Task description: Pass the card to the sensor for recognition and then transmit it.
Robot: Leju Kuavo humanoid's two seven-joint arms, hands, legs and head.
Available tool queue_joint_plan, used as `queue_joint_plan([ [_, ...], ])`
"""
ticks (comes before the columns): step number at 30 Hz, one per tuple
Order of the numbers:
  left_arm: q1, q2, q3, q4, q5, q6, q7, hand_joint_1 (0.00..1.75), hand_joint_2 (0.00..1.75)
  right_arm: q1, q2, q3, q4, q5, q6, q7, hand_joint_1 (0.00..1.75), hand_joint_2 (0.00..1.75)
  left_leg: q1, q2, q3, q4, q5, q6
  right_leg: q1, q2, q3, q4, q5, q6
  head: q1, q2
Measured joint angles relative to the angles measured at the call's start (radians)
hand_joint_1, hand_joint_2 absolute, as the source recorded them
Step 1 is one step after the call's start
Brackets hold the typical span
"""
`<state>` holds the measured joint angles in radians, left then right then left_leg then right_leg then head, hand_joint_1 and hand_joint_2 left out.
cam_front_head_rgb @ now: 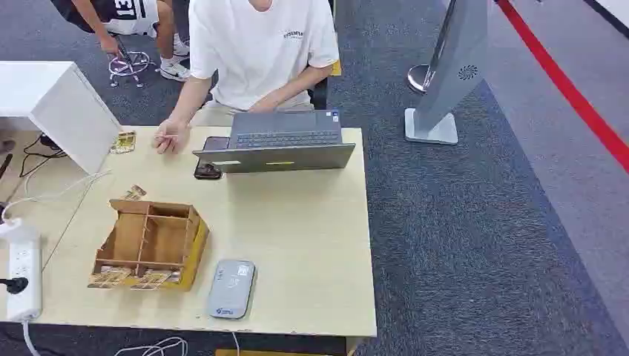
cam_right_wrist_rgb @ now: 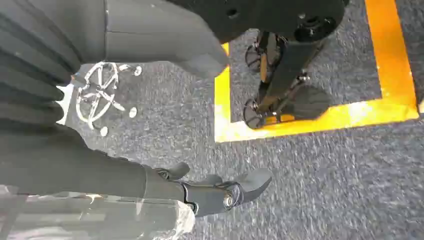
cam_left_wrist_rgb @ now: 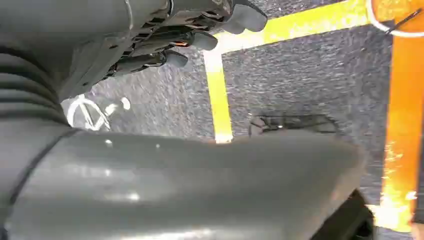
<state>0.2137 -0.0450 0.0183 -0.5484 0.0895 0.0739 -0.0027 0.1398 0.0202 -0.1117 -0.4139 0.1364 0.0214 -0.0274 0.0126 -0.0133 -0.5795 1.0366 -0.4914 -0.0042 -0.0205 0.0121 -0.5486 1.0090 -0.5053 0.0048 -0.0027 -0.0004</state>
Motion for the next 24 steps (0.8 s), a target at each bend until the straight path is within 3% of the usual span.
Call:
queue_joint_plan([
  [10,0.094,-0.055,-0.028,-0.217,0.064,0.106,0.001,0.00,1.75,-0.016,0.042,-0.154,-0.040,0.211,-0.011,-0.054,0.00,1.75,0.000,0.000,0.000,0.000,0.000,0.000,0.000,0.000,0.000,0.000,0.000,0.000,0.000,0.000],
  [12,0.110,-0.060,-0.031,-0.254,0.112,0.157,-0.005,0.00,1.75,-0.020,0.052,-0.187,-0.050,0.290,-0.003,-0.097,0.00,1.75,0.000,0.000,-0.001,0.000,0.000,0.000,0.000,0.000,0.000,0.000,0.000,0.000,0.000,0.000],
  [13,0.109,-0.057,-0.032,-0.255,0.196,0.235,-0.023,0.00,1.75,-0.018,0.053,-0.190,-0.051,0.384,0.013,-0.172,0.00,1.75,0.000,0.000,-0.001,0.000,0.000,0.000,0.000,-0.001,0.000,0.000,0.000,0.000,0.000,0.000],
  [14,0.106,-0.059,-0.033,-0.255,0.317,0.353,-0.036,0.00,1.75,-0.018,0.055,-0.190,-0.051,0.521,0.028,-0.254,0.00,1.75,0.000,0.000,-0.001,0.000,0.000,0.000,0.000,0.000,0.000,0.000,-0.001,0.000,0.000,0.000],
  [15,0.102,-0.063,-0.034,-0.255,0.426,0.468,-0.042,0.00,1.75,-0.019,0.055,-0.190,-0.052,0.699,0.035,-0.307,0.00,1.75,0.001,0.000,0.000,0.000,-0.001,-0.001,0.001,0.000,0.000,0.000,-0.001,-0.001,0.001,0.000],
  [16,0.101,-0.063,-0.034,-0.255,0.506,0.565,-0.043,0.00,1.75,-0.022,0.055,-0.190,-0.052,0.930,0.036,-0.318,0.00,1.75,0.000,0.001,0.001,0.000,-0.001,-0.001,0.000,0.000,-0.001,0.000,-0.001,-0.001,0.000,0.000],
  [17,0.101,-0.062,-0.034,-0.255,0.516,0.607,-0.044,0.00,1.75,-0.024,0.055,-0.190,-0.052,1.099,0.039,-0.317,0.00,1.75,0.000,0.001,0.002,0.000,-0.001,0.000,0.000,0.000,-0.001,0.000,-0.002,0.000,0.000,0.000],
  [19,0.108,-0.055,-0.034,-0.253,0.469,0.565,-0.046,0.00,1.75,-0.019,0.055,-0.188,-0.052,1.341,0.038,-0.303,0.00,1.75,0.000,-0.004,0.001,0.000,-0.001,0.000,0.000,-0.004,-0.001,0.000,-0.003,0.001,0.000,0.000],
  [20,0.106,-0.054,-0.034,-0.252,0.452,0.540,-0.046,0.00,1.75,-0.017,0.055,-0.187,-0.052,1.379,0.037,-0.297,0.00,1.75,0.000,-0.005,0.000,0.000,-0.001,0.000,0.000,-0.005,-0.001,0.000,-0.003,0.001,-0.002,0.000],
  [21,0.103,-0.053,-0.034,-0.249,0.438,0.518,-0.046,0.00,0.00,-0.016,0.055,-0.184,-0.051,1.351,0.035,-0.290,0.00,1.75,0.000,-0.004,0.000,0.000,-0.001,0.000,0.000,-0.004,0.001,0.000,-0.003,0.001,-0.001,0.000],
  [24,0.091,-0.050,-0.034,-0.236,0.395,0.469,-0.045,0.00,0.00,-0.016,0.055,-0.167,-0.051,1.041,0.028,-0.266,0.00,1.75,0.000,-0.003,0.000,0.000,-0.001,0.000,0.000,-0.003,0.001,0.000,-0.003,0.001,-0.001,0.000],
])
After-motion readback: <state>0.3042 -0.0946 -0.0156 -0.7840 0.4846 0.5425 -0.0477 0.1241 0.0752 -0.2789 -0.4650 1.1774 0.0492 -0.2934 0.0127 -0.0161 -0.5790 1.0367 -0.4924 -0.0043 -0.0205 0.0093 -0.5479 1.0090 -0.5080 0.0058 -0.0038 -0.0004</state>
